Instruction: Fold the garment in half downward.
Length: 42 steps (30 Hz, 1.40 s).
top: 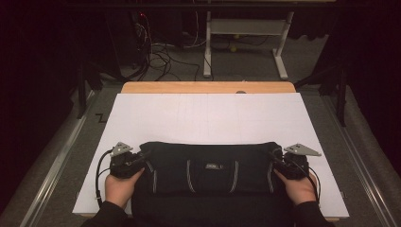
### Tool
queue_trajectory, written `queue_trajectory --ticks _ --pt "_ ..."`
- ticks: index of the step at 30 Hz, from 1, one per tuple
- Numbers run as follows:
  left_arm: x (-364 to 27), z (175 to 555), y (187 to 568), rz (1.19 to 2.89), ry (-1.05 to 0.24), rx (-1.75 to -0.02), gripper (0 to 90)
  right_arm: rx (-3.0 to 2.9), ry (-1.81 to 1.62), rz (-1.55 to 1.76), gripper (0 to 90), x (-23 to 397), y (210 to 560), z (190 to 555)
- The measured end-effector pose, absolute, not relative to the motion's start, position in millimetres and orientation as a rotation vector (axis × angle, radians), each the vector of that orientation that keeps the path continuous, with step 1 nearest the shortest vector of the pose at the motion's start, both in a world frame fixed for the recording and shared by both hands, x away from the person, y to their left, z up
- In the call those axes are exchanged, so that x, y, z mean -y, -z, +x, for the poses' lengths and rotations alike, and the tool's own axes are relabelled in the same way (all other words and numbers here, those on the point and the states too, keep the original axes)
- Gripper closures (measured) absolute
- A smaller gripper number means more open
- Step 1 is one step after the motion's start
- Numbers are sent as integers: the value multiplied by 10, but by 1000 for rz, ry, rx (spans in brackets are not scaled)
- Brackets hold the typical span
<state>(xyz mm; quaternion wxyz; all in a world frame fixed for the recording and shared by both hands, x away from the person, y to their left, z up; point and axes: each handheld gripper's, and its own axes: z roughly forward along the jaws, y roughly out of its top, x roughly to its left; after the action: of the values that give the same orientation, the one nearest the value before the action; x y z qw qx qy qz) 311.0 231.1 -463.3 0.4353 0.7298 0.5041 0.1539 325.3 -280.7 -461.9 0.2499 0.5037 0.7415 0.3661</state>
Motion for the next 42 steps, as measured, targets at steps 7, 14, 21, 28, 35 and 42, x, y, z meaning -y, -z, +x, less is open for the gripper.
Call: queue_trajectory --ticks 7,14,21,28,35,42 --pt "-2318 3144 4623 1811 -397 -1259 724 -1999 -1029 1336 776 2835 4589 3217" --pt "-2322 3161 4609 1814 -405 -1258 730 -1992 -1030 1314 780 2831 4587 3210" --pt "-2341 3251 4576 1823 -438 -1260 737 -1977 -1028 1296 783 2821 4561 3252" --pt "-2355 3329 4432 1823 -481 -1242 738 -1965 -1063 1284 783 2794 4439 3339" --pt "-2419 3540 4315 1806 -527 -1284 738 -1961 -1043 1260 782 2738 4332 3522" --pt "-2417 3768 4285 1819 -516 -1329 738 -1970 -1000 1238 782 2644 4274 3752"
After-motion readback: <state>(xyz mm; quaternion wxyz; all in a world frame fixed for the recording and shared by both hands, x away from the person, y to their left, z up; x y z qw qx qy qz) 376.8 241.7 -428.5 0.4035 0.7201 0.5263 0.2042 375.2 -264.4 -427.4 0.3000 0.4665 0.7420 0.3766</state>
